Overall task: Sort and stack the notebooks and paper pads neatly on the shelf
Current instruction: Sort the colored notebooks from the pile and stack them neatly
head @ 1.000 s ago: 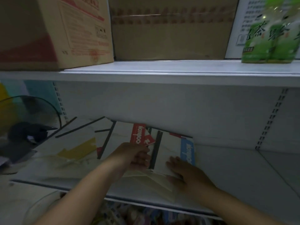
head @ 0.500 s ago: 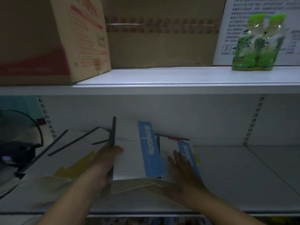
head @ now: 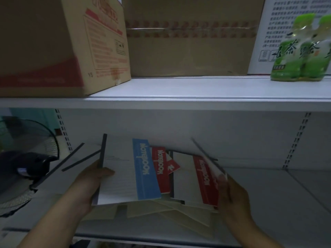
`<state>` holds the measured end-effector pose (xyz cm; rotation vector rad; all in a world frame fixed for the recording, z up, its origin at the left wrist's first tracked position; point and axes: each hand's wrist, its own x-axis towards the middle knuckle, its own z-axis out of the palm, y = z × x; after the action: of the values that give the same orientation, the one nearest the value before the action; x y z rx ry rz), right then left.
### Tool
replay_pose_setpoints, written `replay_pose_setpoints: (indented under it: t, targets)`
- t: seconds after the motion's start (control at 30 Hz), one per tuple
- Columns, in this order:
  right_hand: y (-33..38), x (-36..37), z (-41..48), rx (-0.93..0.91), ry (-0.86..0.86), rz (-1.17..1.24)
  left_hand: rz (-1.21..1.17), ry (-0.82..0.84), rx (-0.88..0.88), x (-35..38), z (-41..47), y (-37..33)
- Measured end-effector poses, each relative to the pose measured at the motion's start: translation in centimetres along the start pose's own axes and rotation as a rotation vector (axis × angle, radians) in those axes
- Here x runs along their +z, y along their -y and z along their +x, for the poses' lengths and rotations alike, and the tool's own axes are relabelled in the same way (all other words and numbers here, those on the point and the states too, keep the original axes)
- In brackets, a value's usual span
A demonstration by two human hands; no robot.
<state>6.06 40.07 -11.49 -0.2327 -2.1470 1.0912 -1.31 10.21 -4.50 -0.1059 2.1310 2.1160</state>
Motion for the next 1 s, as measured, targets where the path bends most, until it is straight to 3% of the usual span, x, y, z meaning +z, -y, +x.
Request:
replay_pose_setpoints:
  t: [0.1,0.23,0.37,0.43,0.53,0.6,0.63,0.73,0.9,1.0]
  targets:
    - [3.2,1.4,0.2,-0.241,0.039,0.051,0.019,0.010,0.029,0.8,-0.4,0.6]
    - [7.1,6.6,-1.4,-0.873,0.301,-0.189,-0.042,0.007,0.009,2.4,-1.1,1.2]
    - [9.1,10.0,-3.0,-1.115,0.573,-0.150,-0.129,-0.068,-0.008,1.3,-1.4,2.1]
    - [9.3,10.0,-2.8,-1.092,0.637,-0.013,-0.160,-0.126,-0.016,-0.7,-1.3,2.6]
    - [7.7,9.7,-1.7,-0.835,0.526,-0.008,-0.178,-0.177,0.006,-4.3,-1.3,2.5]
    - [7.3,10.0,-1.1,-0.630,0.583,-0.153,-0.198,-0.199,0.029,-6.7,-1.5,2.2]
    - [7.1,10.3,-0.9,-0.560,0.694,-0.298,-0.203,-0.209,0.036,-7.7,-1.5,2.2]
    - [7.3,10.9,-0.3,-0.484,0.871,-0.599,-0.210,-0.215,0.033,-10.0,-1.4,2.1]
    - [8.6,11.1,-0.5,-0.390,0.894,-0.560,-0.162,-0.191,0.065,-11.4,-1.1,2.2]
    - [9.6,10.2,-0.1,-0.332,0.756,-0.339,-0.165,-0.215,0.086,-11.8,-1.2,2.0]
